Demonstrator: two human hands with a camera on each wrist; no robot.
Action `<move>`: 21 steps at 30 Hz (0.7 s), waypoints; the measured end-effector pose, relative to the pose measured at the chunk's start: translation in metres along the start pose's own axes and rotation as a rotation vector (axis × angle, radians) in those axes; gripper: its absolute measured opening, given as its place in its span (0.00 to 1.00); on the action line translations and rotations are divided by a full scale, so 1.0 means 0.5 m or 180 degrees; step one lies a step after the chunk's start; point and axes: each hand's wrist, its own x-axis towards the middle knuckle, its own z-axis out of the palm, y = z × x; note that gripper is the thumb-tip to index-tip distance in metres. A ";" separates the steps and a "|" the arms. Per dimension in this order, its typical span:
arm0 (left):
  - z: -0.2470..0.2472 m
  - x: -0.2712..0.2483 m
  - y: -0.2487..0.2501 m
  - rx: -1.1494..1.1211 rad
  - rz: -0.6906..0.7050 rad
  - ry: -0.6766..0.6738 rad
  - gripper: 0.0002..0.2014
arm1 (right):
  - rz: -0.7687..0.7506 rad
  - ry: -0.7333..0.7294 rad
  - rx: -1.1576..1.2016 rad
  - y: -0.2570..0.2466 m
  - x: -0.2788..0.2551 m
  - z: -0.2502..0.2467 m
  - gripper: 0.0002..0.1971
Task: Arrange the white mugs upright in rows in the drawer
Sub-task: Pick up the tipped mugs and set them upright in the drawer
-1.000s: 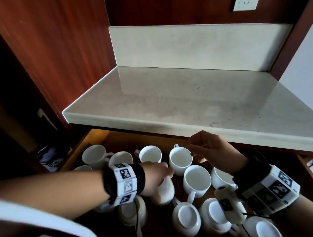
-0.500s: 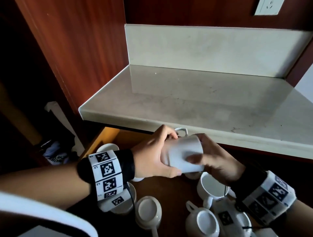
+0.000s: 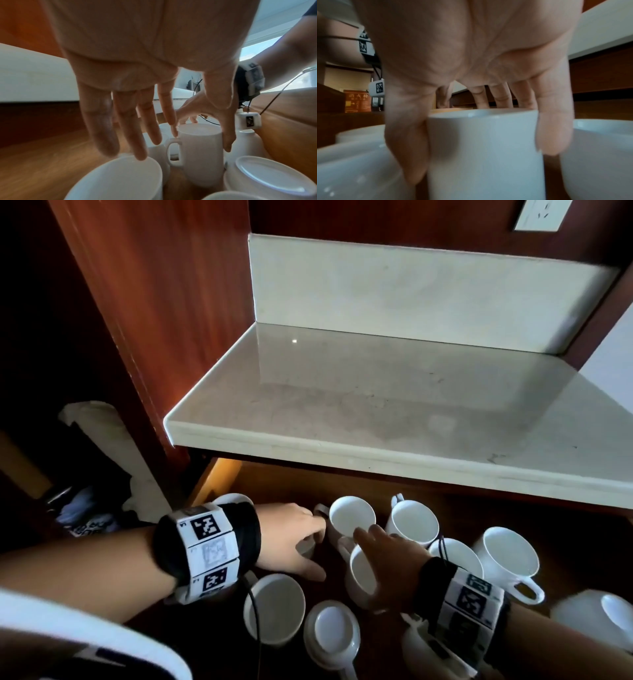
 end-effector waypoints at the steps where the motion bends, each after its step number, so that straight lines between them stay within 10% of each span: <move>1: 0.004 0.002 -0.005 0.0028 0.0082 -0.0036 0.27 | 0.0056 -0.0050 -0.0075 -0.003 0.007 0.008 0.47; 14: 0.101 0.048 0.081 0.1230 0.1737 -0.0465 0.40 | 0.0388 -0.0338 -0.0222 0.000 0.019 0.031 0.54; 21: 0.162 0.074 0.120 0.2054 0.1887 -0.0800 0.25 | 0.0611 0.0368 0.0816 0.047 -0.050 -0.019 0.48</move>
